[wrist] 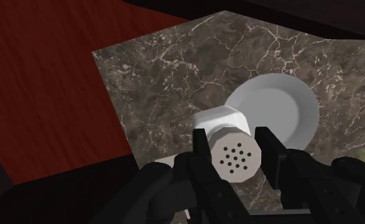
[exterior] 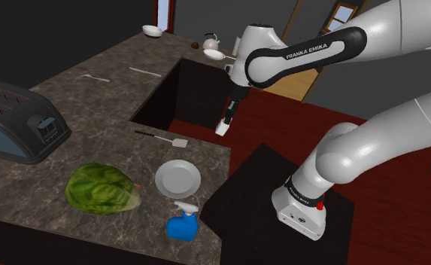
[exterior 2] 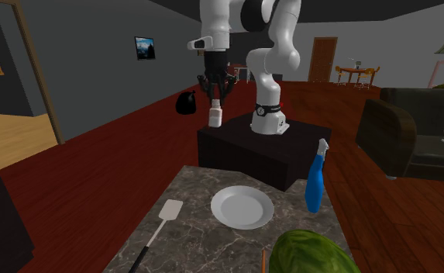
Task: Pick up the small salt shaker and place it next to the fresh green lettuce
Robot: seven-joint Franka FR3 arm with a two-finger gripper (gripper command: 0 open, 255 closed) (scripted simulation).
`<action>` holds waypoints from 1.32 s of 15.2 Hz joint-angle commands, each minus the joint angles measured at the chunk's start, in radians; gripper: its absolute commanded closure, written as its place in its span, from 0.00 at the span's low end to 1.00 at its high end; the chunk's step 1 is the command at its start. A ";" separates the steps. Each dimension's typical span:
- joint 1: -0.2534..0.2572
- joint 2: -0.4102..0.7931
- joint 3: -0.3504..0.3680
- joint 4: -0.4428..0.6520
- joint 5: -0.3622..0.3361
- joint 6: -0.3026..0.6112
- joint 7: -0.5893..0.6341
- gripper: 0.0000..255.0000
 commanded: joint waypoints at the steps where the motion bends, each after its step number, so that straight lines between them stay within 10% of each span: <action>1: 0.029 0.014 0.040 0.017 0.022 -0.002 0.053 1.00; 20: 0.208 0.341 0.384 0.349 0.036 0.008 0.574 1.00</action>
